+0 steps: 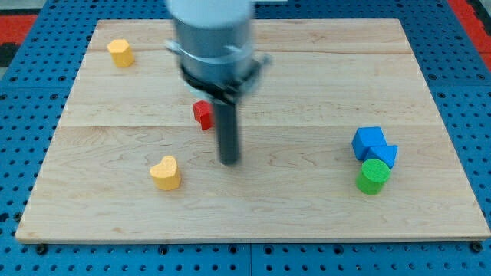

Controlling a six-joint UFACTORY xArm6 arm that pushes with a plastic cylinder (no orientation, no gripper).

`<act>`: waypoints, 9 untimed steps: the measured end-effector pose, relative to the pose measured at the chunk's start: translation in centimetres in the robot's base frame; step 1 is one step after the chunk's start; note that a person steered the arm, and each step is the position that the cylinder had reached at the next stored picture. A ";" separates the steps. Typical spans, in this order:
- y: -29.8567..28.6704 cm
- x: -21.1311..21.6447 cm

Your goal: Push the green circle to the top right of the heart

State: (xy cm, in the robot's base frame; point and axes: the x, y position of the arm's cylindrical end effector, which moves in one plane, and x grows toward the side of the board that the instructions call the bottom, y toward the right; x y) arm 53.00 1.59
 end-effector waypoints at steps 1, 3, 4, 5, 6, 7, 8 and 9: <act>11.6 7.8; 16.3 2.1; 5.3 2.1; 5.2 3.0; 12.3 7.3; 14.1 3.1; 10.6 0.1; 9.0 -3.2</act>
State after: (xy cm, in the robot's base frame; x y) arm 49.80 10.63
